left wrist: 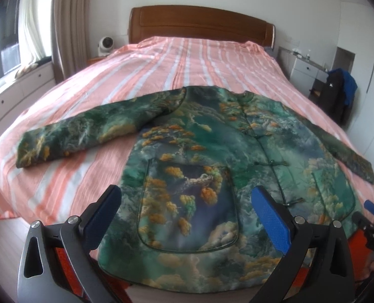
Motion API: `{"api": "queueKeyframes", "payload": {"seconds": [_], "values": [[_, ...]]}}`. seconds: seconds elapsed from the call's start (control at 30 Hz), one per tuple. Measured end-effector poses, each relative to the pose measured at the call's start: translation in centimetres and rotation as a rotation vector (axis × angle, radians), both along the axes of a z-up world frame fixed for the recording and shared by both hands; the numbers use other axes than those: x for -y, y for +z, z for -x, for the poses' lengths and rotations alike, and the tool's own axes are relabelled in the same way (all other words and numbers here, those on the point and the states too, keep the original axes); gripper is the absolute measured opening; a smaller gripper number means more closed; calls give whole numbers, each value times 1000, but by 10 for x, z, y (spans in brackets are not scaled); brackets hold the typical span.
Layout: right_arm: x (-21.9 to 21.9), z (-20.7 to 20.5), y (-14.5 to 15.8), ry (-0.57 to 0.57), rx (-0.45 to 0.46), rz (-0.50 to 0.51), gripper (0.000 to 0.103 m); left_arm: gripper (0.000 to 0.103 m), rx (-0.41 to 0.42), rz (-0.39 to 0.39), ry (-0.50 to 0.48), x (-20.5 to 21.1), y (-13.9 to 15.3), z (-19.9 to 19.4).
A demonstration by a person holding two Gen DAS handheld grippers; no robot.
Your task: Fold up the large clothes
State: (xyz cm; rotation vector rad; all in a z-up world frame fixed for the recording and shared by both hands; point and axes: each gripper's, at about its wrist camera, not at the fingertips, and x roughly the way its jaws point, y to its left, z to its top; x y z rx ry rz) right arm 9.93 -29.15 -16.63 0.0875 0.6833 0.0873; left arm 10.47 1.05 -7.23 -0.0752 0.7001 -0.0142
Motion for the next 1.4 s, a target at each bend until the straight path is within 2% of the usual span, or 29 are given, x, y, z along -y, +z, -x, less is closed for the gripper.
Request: {"api": "queueKeyframes", "payload": {"seconds": [0.5,1.27,1.4], "values": [[1,-1,-4,7,-1,-17,99,102,6,-67,-1,7,-8,1],[-3,-1,-8,15,-13,-18,99,102,-1,-71,36,2,-12,1],[9,-3,-3,2,-15,-53,99,102,5,-80,46,-1,-10,2]]}}
